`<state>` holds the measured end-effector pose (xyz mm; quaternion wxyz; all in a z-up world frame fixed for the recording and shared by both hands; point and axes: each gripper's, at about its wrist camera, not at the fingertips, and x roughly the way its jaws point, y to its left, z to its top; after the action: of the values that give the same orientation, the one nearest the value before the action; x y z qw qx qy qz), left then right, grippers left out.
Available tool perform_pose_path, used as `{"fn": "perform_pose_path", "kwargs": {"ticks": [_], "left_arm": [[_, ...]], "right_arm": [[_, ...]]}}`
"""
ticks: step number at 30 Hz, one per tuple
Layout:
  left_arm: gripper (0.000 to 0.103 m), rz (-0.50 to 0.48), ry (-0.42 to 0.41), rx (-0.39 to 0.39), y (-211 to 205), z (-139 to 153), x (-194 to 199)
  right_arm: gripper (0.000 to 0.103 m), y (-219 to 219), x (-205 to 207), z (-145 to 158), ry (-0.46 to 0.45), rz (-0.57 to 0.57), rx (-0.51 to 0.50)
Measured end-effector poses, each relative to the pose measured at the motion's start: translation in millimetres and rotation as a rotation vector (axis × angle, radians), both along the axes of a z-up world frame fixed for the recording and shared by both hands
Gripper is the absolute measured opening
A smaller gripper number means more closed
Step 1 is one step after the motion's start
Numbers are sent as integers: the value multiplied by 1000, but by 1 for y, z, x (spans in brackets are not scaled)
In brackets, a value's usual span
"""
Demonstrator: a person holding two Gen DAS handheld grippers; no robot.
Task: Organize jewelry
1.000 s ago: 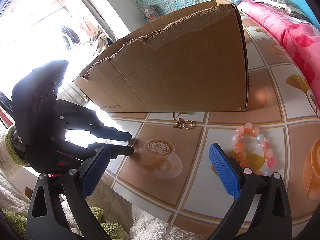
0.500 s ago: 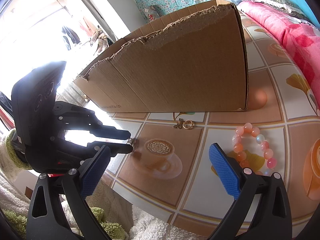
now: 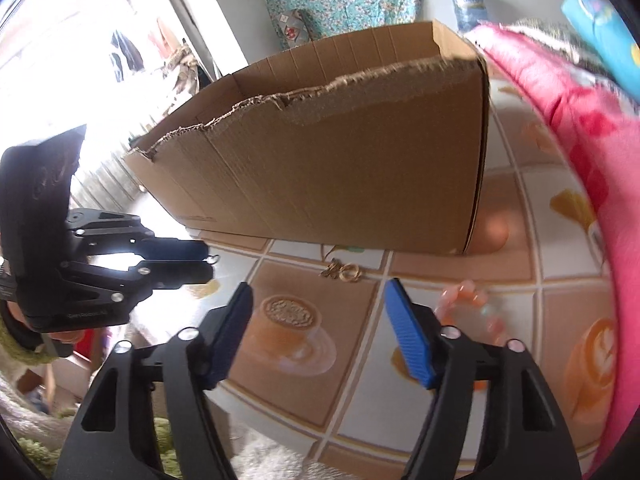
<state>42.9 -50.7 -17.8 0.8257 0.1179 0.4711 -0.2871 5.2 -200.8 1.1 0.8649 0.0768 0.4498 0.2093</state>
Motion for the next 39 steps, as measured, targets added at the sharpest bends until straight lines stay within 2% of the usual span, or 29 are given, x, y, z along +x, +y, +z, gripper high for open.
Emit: {"fn": "perform_pose_path", "kwargs": {"ticks": [4, 6, 15, 22, 30, 35, 39], "left_arm": [[19, 30, -4, -43, 9, 1, -2], [19, 30, -19, -38, 13, 1, -3], [19, 46, -19, -72, 17, -4, -5], [19, 44, -23, -87, 18, -4, -8], [19, 49, -59, -101, 23, 3, -17], [19, 45, -84, -137, 29, 23, -26], [19, 38, -123, -226, 37, 65, -28]], "right_arm": [[36, 5, 14, 3, -9, 15, -90], [30, 9, 20, 4, -5, 35, -119], [20, 20, 30, -6, 33, 116, -196], [11, 26, 33, -5, 37, 132, -228], [11, 36, 28, 1, 27, 119, -243], [11, 34, 14, 25, -12, 111, -216], [11, 33, -2, 60, -74, 128, -176]]}}
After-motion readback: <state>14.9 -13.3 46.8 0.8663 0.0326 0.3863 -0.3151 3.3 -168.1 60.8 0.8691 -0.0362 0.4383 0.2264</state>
